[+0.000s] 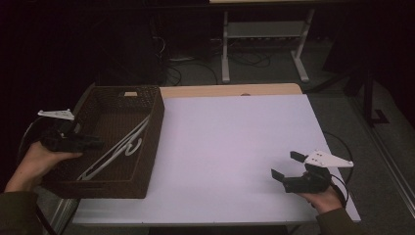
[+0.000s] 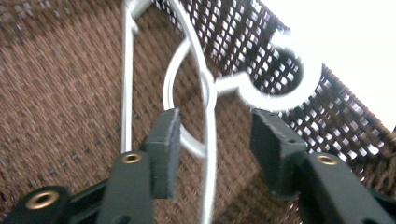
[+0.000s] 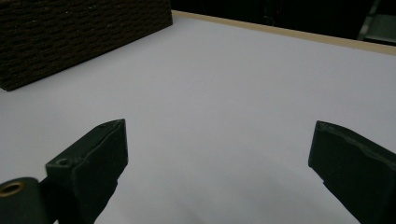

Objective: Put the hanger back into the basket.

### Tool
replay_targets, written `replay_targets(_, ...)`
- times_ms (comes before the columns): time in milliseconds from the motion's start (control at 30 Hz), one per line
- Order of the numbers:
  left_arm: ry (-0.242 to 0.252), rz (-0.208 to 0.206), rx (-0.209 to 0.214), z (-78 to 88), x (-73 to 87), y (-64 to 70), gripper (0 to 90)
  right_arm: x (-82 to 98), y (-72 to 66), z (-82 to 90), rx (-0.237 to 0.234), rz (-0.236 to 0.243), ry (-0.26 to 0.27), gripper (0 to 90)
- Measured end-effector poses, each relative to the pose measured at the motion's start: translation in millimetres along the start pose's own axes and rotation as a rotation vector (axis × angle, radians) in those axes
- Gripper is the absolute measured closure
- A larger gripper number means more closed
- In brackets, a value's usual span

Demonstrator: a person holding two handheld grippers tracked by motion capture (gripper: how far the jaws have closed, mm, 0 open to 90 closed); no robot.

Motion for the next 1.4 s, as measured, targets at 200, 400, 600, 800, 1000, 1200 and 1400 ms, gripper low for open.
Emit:
replay_targets(200, 0.104, -0.006, -0.009, 3.2, -12.1, 10.9, 35.6, -6.5, -0.3, 0.7, -0.008, -0.009, 0.015, 4.1)
replay_targets(400, 0.218, -0.025, -0.019, 0.4, -28.6, 29.1, 25.0, -20.5, -0.4, 0.0, -0.017, -0.013, 0.040, 4.1)
replay_targets(600, 0.303, -0.041, -0.024, -6.7, -41.2, 47.1, 18.1, -35.7, -3.0, -0.3, -0.022, 0.000, 0.060, 4.1)
replay_targets(800, 0.364, -0.061, -0.009, -17.8, -51.7, 66.3, 13.5, -51.3, -5.9, -2.2, -0.032, 0.011, 0.084, 4.1)
replay_targets(1000, 0.426, -0.084, -0.010, -31.9, -59.4, 85.7, 9.0, -65.6, -10.9, -6.5, -0.052, 0.030, 0.103, 3.9)
replay_targets(1200, 0.472, -0.098, -0.005, -49.0, -66.0, 101.2, 3.6, -79.5, -14.2, -7.5, -0.064, 0.035, 0.128, 3.9)
replay_targets(1400, 0.522, -0.121, 0.024, -64.7, -73.5, 113.9, 2.3, -92.2, -16.2, -8.3, -0.081, 0.029, 0.149, 3.6)
Point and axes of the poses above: each handheld gripper's, and its own axes: z roughly backward along the jaws, x roughly out of its underside, y roughly to its right, the point moved 4 cm from there along -z, roughly forward along the jaws, and after that the axes turned 7 degrees about -z, right-handed, at the moved point
